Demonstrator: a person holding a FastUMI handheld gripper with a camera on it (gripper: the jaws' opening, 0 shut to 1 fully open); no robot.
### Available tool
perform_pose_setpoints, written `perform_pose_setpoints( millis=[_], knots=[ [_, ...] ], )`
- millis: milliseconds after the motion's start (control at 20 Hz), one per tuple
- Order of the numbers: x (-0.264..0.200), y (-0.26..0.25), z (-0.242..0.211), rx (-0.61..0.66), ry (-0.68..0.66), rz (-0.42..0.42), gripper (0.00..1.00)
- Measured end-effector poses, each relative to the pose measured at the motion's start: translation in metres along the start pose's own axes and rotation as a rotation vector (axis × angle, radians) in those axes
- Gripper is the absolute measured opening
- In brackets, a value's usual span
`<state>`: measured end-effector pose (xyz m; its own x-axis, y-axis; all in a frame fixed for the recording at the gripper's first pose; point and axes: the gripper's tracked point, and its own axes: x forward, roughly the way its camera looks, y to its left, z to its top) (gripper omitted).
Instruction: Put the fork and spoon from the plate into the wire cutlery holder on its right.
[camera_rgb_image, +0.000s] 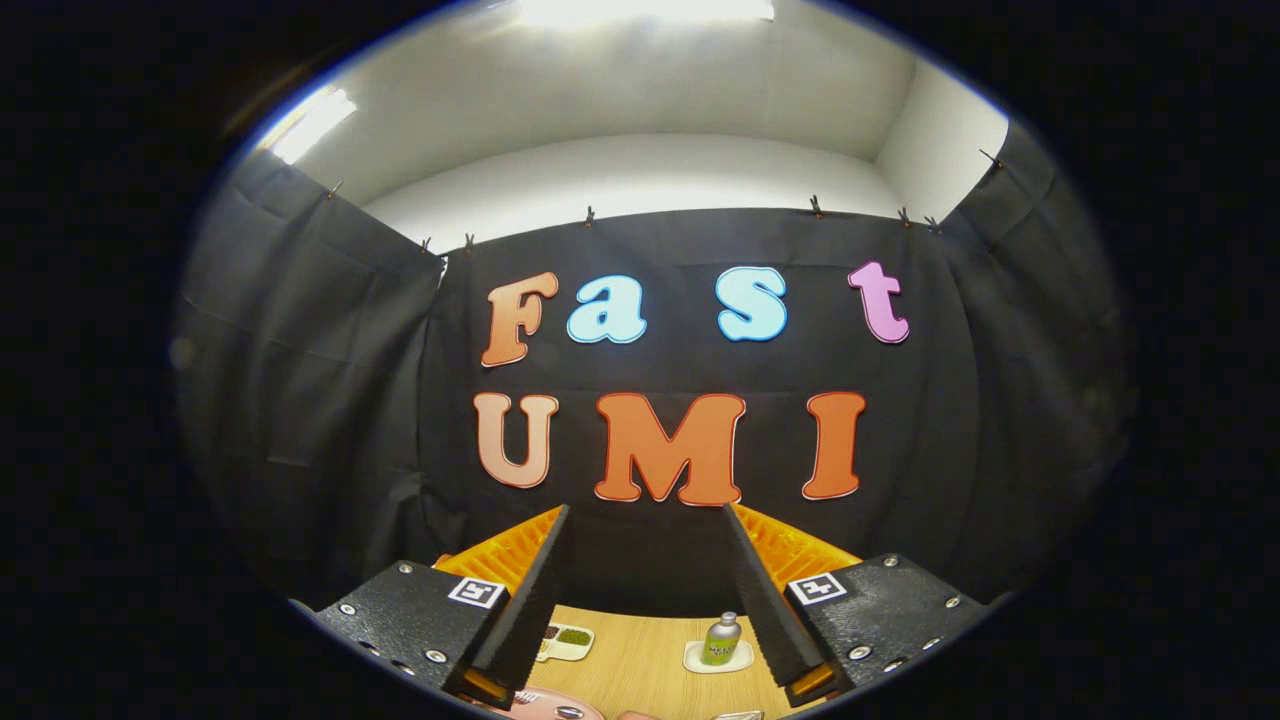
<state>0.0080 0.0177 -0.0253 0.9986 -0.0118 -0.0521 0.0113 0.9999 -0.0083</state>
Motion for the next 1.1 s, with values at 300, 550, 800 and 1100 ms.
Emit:
perform_pose_setpoints(
  millis=[300,550,800,1100],
  knots=[
    [-0.001,0.018,-0.048,-0.014,0.084,-0.003,0.88],
    [-0.003,0.045,-0.126,-0.009,0.249,0.034,0.88],
    [-0.003,0.069,-0.204,0.037,0.450,0.059,0.88],
    [-0.015,0.096,-0.285,-0.018,0.664,0.104,0.88]
  ],
)
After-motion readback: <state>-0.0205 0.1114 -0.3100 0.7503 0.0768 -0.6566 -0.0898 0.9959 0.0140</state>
